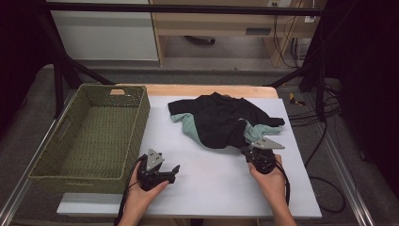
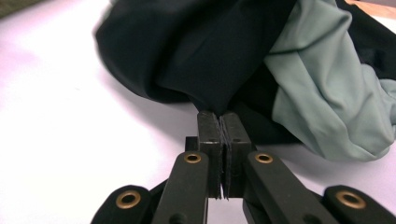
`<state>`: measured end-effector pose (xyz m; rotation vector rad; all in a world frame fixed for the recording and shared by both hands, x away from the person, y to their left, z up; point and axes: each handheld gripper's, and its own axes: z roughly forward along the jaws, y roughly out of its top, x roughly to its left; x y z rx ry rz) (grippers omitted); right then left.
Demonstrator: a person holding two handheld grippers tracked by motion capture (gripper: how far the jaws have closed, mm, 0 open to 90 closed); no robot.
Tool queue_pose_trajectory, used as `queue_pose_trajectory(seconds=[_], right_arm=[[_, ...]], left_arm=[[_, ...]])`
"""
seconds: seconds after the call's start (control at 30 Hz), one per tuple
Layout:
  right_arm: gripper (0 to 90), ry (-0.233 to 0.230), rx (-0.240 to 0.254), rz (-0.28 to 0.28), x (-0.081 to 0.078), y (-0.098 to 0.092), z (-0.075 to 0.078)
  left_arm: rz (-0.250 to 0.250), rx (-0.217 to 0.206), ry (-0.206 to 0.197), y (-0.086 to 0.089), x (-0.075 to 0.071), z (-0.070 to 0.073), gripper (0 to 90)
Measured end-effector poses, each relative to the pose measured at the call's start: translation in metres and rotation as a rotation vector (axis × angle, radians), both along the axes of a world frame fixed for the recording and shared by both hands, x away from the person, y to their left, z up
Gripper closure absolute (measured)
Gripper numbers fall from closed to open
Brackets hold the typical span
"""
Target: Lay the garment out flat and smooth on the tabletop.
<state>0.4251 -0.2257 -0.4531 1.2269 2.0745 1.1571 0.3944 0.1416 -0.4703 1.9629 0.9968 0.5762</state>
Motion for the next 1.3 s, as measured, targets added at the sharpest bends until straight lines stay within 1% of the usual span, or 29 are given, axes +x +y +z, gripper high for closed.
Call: queue_pose_trajectory(seconds=[0.03, 0.2, 0.3, 0.4, 0.47, 0.5, 0.53, 0.57, 0.63, 0.73, 0.77, 0.8, 0.93, 1.03, 1.07, 1.17, 1.27, 1.3], right_arm=[[89.6, -0.001, 0.011, 0.008, -0.004, 0.0, 0.005], [89.7, -0.02, 0.023, 0.014, -0.014, -0.003, 0.022], [89.8, -0.029, 0.049, 0.015, -0.019, -0.009, 0.035], [89.8, -0.046, 0.074, 0.002, -0.02, -0.018, 0.049], [89.8, -0.056, 0.074, -0.017, -0.018, -0.023, 0.057], [89.7, -0.055, 0.07, -0.028, -0.015, -0.026, 0.059], [89.8, -0.046, 0.062, -0.036, -0.009, -0.028, 0.058], [89.7, -0.026, 0.052, -0.049, -0.002, -0.029, 0.055], [89.7, 0.011, 0.029, -0.066, 0.014, -0.032, 0.046], [89.6, 0.053, 0.01, -0.09, 0.036, -0.034, 0.032], [89.6, 0.06, 0.006, -0.094, 0.043, -0.035, 0.027], [89.6, 0.081, 0.0, -0.103, 0.048, -0.035, 0.022], [89.5, 0.125, -0.025, -0.135, 0.068, -0.038, 0.003], [89.0, 0.14, -0.006, -0.147, 0.073, -0.04, -0.002], [88.3, 0.132, 0.0, -0.148, 0.071, -0.039, -0.002], [79.5, 0.094, 0.008, -0.136, 0.062, -0.038, 0.003], [67.8, 0.061, 0.015, -0.138, 0.049, -0.037, 0.008], [65.7, 0.053, 0.023, -0.135, 0.043, -0.037, 0.01]], left_arm=[[0.001, 0.0, 0.0, 0.0, 0.0, 0.0, 18.4], [-0.001, 0.004, 0.004, -0.001, 0.0, -0.001, 18.4], [-0.004, 0.005, 0.005, -0.002, -0.001, -0.001, 18.5], [-0.002, 0.002, 0.005, -0.003, 0.0, -0.001, 18.6], [-0.002, 0.003, 0.006, -0.003, 0.0, -0.001, 18.6], [-0.002, 0.004, 0.007, -0.003, 0.0, -0.002, 18.6], [-0.003, 0.005, 0.009, -0.003, 0.0, -0.002, 18.7], [-0.004, 0.007, 0.01, -0.003, 0.0, -0.002, 18.6], [-0.005, 0.01, 0.007, -0.003, 0.0, -0.002, 18.7], [-0.003, 0.007, 0.008, -0.003, 0.0, -0.002, 18.7], [-0.004, 0.008, 0.01, -0.003, 0.0, -0.002, 18.7], [-0.005, 0.01, 0.011, -0.003, 0.0, -0.002, 18.7], [-0.007, 0.01, 0.012, -0.004, 0.0, -0.003, 18.8], [-0.007, 0.012, 0.012, -0.003, 0.0, -0.002, 18.8], [-0.006, 0.011, 0.012, -0.002, 0.0, -0.002, 18.8], [-0.004, 0.006, 0.008, -0.001, 0.001, -0.001, 18.7], [-0.001, 0.002, 0.004, 0.001, 0.001, 0.0, 18.8], [0.004, -0.002, 0.004, 0.002, 0.001, 0.0, 18.7]])
